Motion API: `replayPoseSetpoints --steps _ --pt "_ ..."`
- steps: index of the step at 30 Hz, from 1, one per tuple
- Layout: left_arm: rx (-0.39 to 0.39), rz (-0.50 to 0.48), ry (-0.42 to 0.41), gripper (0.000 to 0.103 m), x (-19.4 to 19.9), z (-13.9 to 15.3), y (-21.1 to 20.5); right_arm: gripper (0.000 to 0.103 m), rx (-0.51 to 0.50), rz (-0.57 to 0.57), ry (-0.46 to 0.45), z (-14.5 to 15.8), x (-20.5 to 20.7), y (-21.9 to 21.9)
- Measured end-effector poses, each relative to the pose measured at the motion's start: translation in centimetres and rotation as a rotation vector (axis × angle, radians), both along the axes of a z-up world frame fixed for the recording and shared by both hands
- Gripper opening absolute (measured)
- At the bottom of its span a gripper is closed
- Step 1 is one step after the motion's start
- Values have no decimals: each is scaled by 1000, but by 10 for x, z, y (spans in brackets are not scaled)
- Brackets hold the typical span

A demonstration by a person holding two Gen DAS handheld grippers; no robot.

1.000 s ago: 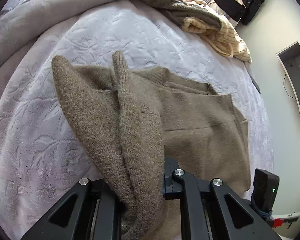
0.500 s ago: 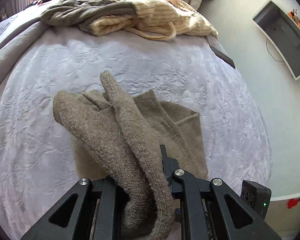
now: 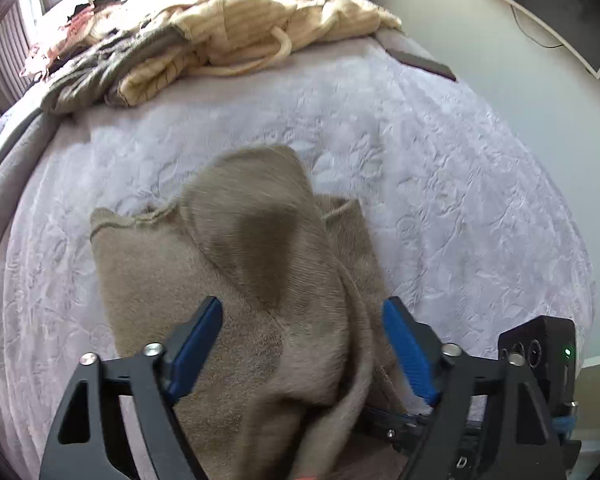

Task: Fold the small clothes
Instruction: 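Grasp the sweater edge with the right tool, fold it over, release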

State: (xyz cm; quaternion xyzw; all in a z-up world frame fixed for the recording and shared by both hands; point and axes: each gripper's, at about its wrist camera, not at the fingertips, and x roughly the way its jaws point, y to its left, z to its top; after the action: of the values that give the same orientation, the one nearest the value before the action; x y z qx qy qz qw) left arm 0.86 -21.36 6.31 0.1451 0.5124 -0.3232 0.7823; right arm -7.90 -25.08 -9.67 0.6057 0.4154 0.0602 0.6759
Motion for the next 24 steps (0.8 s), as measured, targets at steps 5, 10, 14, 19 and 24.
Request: replayPoseSetpoints --steps 5,10,14,19,24 --pt "-38 45 -15 87 10 21 31 44 153 -117 -35 -11 -1 -13" --pt "6 170 13 87 31 0 81 61 317 -235 -109 -23 -9 -32" --pt "44 274 47 87 42 -28 118 62 311 -185 -107 -22 6 -45" --pt "76 362 56 87 52 -52 147 44 83 20 -60 7 67 -46" --pt "65 378 66 87 53 -63 153 13 -430 246 -46 76 98 -14"
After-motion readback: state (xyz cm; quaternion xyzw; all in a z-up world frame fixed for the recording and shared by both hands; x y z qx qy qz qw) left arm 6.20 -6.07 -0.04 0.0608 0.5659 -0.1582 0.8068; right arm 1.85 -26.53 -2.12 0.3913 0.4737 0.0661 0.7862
